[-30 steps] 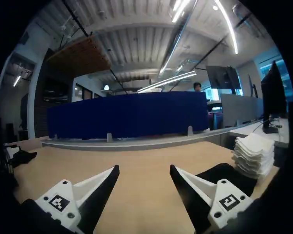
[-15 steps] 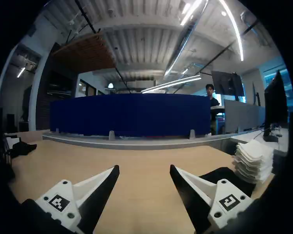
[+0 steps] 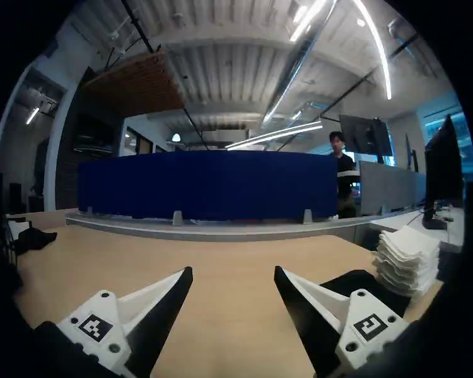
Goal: Fold towel
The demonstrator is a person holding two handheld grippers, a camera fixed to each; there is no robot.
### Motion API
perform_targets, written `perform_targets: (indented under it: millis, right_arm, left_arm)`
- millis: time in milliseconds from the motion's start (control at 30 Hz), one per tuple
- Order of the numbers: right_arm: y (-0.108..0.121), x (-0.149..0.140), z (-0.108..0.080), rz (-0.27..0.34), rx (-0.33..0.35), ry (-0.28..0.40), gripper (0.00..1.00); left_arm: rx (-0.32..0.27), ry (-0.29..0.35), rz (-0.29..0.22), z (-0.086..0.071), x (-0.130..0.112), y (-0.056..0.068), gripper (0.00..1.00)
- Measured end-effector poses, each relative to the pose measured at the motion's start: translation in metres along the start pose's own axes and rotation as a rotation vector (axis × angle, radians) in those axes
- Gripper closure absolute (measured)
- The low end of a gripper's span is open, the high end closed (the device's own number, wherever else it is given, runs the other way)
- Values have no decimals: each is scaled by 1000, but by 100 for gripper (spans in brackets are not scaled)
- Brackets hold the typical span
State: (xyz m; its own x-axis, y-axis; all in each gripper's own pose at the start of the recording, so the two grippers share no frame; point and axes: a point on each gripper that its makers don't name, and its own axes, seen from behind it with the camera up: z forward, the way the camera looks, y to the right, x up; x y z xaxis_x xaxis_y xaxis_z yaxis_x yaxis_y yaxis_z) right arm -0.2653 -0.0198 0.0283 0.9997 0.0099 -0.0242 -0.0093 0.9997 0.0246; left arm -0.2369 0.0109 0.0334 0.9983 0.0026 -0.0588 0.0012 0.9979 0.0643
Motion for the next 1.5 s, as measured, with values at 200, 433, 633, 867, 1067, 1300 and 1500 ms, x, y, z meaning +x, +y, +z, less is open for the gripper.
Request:
perform_targets:
  millis: [200,433,633,867,1067,1300,1500]
  right_arm:
    - [-1,0,0,1,1,-1,0]
    - [-1,3,-1,1,1,-1,0]
    - [-1,4,-1,1,1,-2,0]
    - [-1,4,-1,1,1,-2,0]
    - [-1,3,-1,1,1,-1,0]
    - [0,0,-2,0,1,-1,0]
    - [1,-2,-2,0,1,-1,0]
  left_arm:
    - [0,0,0,2,0,0,3]
    - [0,0,0,3,0,0,3]
    - [0,0,0,3,0,-1,3]
    - [-1,-1,0,4,1,-1,3]
    - [-1,-1,-1,3,1,-1,3]
    - [-1,-2,-1,2,2,-2,3]
    - [-1,-2,-2,2,2,-3,3]
